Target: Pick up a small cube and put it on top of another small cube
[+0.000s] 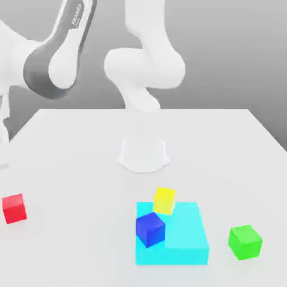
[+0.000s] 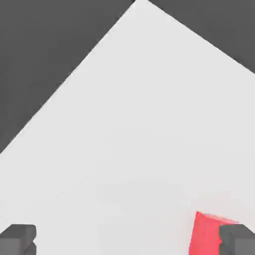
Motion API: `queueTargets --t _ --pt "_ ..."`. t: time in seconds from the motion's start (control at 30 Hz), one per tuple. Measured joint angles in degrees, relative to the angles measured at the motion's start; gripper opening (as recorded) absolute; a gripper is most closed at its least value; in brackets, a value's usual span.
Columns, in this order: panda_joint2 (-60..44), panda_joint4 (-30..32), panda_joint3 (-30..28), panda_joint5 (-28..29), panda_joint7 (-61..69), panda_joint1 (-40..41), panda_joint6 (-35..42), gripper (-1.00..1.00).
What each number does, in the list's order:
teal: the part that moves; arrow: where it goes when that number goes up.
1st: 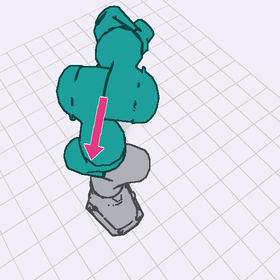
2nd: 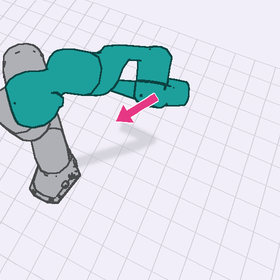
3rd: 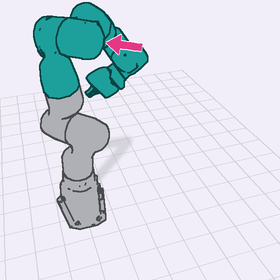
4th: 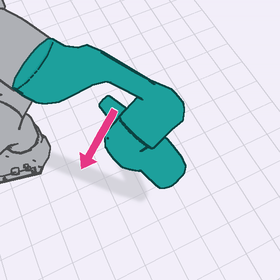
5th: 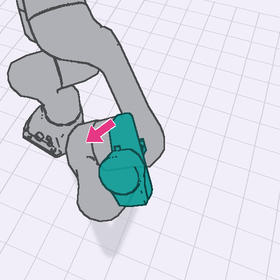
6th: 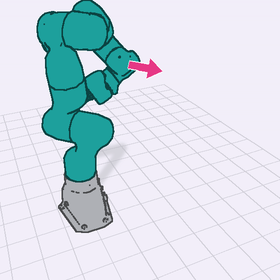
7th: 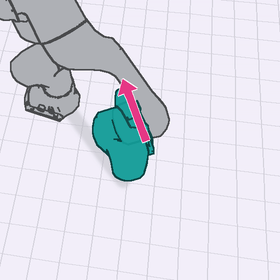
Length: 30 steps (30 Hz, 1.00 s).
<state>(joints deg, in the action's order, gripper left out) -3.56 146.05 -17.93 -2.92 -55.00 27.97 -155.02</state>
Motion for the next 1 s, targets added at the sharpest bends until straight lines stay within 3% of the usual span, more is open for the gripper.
queueTargets --t 0.1,0.27,0.3,0.53,0.73,1.0 --pt "-6.6 1.4 0.4 -5.4 2.6 3.4 -3.0 0.0" --pt "-17.0 -0.3 6.5 -13.2 8.2 8.9 -10.5 0.0" --pt "-18.4 -0.6 7.5 -14.0 8.8 9.7 -11.5 -1.0" --pt "-18.4 -0.5 7.5 -13.8 8.6 9.8 -11.5 -1.0" --pt "-7.3 1.9 2.6 -5.6 1.4 5.2 -3.2 -1.0" --pt "6.2 4.8 13.6 -0.9 -23.0 -15.1 6.2 -1.0"
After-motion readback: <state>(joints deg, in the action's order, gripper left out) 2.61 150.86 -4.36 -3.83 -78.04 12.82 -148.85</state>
